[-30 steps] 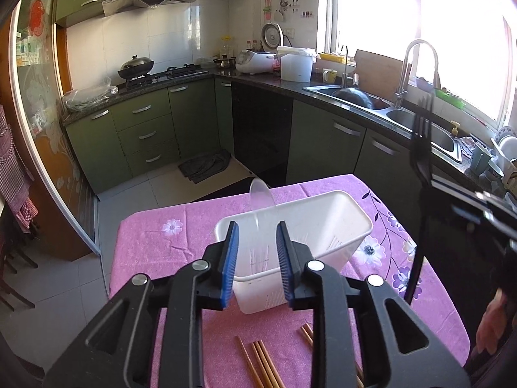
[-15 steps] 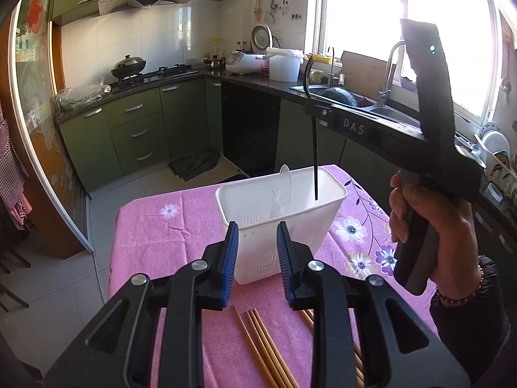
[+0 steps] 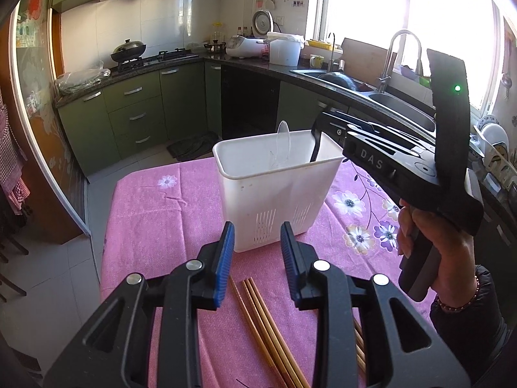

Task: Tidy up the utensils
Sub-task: 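Lower the black fork into the white holder and open the right gripper, then grasp one wooden chopstick with the left gripper and lift it upright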

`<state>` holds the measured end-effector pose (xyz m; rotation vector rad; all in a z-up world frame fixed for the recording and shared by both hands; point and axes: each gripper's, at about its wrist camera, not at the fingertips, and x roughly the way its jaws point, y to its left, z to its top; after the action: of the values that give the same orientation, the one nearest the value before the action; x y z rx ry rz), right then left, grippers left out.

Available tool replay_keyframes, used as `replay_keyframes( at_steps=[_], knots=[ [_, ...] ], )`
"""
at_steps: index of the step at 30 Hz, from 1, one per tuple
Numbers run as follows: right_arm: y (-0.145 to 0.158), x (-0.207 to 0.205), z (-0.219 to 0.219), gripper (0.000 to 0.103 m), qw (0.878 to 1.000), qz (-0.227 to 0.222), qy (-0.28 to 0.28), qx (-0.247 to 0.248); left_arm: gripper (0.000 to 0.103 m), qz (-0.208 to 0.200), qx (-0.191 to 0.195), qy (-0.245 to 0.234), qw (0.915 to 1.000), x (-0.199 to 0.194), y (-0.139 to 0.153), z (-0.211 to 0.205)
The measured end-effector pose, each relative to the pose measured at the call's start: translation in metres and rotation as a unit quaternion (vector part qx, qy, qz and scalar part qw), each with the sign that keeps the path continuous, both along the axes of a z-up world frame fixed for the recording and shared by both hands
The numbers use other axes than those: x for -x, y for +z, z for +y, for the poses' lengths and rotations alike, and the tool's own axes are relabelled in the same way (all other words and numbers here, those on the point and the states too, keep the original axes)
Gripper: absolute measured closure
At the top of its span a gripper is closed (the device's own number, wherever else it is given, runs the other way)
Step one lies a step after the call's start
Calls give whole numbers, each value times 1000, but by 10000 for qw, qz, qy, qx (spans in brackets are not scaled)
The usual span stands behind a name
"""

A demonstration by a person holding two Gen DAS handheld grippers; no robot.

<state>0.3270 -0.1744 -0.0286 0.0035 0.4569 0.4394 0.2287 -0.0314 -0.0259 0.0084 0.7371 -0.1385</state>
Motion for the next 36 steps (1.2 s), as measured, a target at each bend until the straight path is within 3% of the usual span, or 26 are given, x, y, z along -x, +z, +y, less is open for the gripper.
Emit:
replay_keyframes(
  at_steps=[2,9,18,22,26,36],
  knots=[
    [1,8,-5,73,10000,-4,32,31,75,3,-13,-4,10000,5,0,-3],
    [0,49,-31,73,10000,6,-17,59,75,162,-2,69,9998,17,-9,-7],
    [-58,100,-67,73,9971,599,-106,467,75,1153,29,434,9924,13,-66,-4],
    [-80,106,-73,73,9949,836,-97,564,75,1490,-102,592,9870,8,-92,-4],
    [-90,107,-75,73,9935,995,-65,554,83,1728,-230,737,9819,4,-111,-2],
    [-90,100,-70,69,9923,1124,22,510,88,2051,-183,850,9749,-9,-129,5]
  ],
)
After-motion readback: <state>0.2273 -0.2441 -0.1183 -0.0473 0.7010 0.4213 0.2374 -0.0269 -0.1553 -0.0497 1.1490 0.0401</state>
